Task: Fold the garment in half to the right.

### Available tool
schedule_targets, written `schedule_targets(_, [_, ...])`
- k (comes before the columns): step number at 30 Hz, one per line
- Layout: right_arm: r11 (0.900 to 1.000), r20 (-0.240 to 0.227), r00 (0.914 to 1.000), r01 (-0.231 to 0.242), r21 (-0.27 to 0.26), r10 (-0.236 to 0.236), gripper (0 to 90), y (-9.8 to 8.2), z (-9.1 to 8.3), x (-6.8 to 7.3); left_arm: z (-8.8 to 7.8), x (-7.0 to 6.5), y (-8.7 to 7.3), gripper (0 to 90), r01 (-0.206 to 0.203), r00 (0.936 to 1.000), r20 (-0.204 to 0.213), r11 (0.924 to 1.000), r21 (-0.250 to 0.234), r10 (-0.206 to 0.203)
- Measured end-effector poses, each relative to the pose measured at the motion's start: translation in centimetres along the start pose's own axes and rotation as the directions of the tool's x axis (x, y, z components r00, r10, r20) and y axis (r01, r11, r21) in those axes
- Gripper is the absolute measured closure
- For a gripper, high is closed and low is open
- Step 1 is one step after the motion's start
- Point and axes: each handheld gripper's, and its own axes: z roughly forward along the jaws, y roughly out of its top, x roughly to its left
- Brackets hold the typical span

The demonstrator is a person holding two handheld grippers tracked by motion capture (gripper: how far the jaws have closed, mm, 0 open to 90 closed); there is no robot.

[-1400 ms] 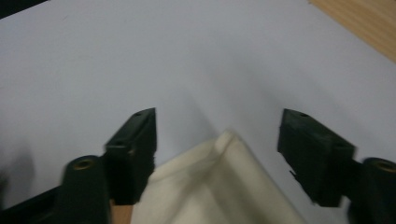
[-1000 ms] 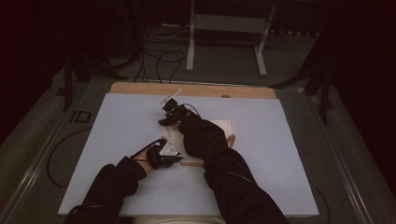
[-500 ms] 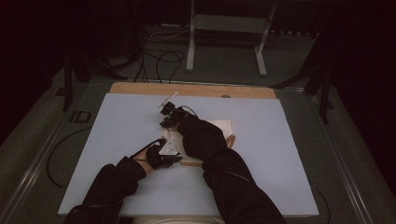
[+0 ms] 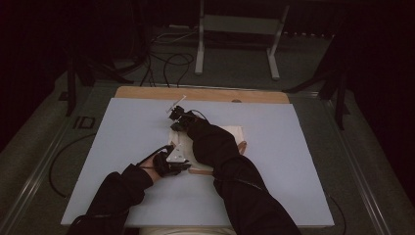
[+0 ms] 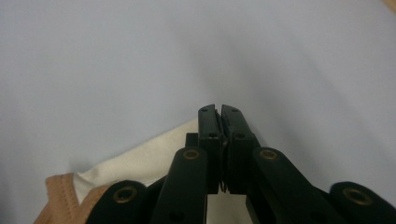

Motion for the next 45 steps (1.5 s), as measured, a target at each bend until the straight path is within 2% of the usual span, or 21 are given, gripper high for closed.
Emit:
schedule_targets(12, [0.999, 0.010, 0.9999, 0.008, -0.040, -0.008, 88.7, 0.3, -1.8, -0.3, -0.5, 0.0, 0.2, 82.3, -0.003, 1.0000, -0.008, 0.9999, -0.014, 0.003])
schedule_targets(18, [0.998, 0.010, 0.9999, -0.004, -0.058, 0.005, 88.7, 0.4, -2.7, -0.4, -0.6, 0.0, 0.2, 82.3, -0.009, 0.9999, -0.008, 0.9999, -0.011, 0.009])
schedule_targets(24, [0.998, 0.023, 0.9997, 0.012, -0.068, -0.010, 88.7, 0.4, -3.7, -0.5, -0.8, -0.1, 0.5, 82.3, 0.000, 0.9999, -0.011, 0.9996, -0.029, -0.001])
schedule_targets(34, [0.995, 0.044, 0.9987, 0.029, -0.092, -0.025, 88.7, 0.7, -5.3, -0.5, -1.5, 0.0, 1.3, 82.3, -0.017, 0.9997, -0.018, 0.9991, -0.039, 0.016])
schedule_targets(35, [0.994, 0.041, 0.9989, 0.024, -0.107, -0.020, 88.7, 0.6, -5.8, -0.6, -1.5, 0.0, 1.5, 82.3, -0.026, 0.9995, -0.017, 0.9991, -0.034, 0.025])
schedule_targets(45, [0.991, 0.040, 0.9991, 0.021, -0.132, -0.016, 88.7, -0.1, -7.2, -0.8, -1.5, 0.0, 2.5, 82.3, -0.049, 0.9988, -0.006, 0.9986, -0.021, 0.049])
